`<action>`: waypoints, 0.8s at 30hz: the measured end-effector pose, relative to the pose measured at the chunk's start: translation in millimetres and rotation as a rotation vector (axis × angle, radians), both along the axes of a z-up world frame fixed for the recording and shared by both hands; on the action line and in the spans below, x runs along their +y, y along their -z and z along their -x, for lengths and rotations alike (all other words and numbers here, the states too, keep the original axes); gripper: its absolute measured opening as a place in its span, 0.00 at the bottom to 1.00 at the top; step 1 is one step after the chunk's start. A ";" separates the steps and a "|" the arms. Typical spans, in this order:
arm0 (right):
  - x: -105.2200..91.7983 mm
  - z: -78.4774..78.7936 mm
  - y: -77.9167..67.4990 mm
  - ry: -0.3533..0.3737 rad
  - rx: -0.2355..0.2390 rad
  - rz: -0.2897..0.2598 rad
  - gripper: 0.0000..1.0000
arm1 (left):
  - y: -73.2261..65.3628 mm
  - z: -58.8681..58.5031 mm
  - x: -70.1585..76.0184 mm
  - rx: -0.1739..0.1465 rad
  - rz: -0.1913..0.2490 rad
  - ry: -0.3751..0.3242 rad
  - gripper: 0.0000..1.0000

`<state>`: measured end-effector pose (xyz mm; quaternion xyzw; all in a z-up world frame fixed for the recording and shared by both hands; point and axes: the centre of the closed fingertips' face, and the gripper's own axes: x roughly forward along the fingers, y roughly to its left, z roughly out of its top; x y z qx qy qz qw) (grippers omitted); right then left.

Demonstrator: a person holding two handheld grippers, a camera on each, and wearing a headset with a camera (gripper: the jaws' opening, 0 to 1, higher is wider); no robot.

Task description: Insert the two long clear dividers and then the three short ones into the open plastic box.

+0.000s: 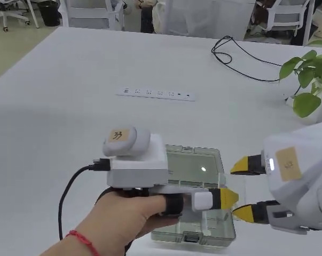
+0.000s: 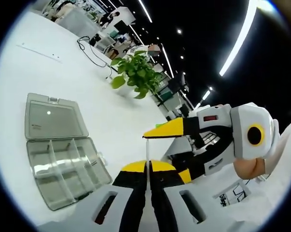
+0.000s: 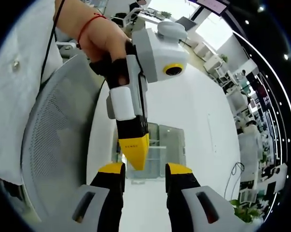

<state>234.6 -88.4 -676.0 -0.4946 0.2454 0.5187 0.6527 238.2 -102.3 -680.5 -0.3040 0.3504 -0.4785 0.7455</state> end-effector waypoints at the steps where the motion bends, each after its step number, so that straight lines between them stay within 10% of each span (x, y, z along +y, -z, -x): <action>1: 0.1 -0.7 -0.8 0.003 0.001 -0.005 0.34 | 0.0 -0.3 0.7 0.001 0.001 -0.001 0.00; 7: -0.4 -5.7 -15.1 0.030 0.025 -0.077 0.38 | 2.8 -3.1 7.4 -0.041 -0.024 0.005 0.00; 17: 1.1 -8.6 -39.9 0.084 0.259 -0.323 0.35 | -7.4 5.9 10.0 -0.337 -0.077 0.152 0.00; 24: 0.8 -8.7 -57.7 0.075 0.403 -0.435 0.28 | -15.7 13.1 13.3 -0.469 -0.081 0.223 0.00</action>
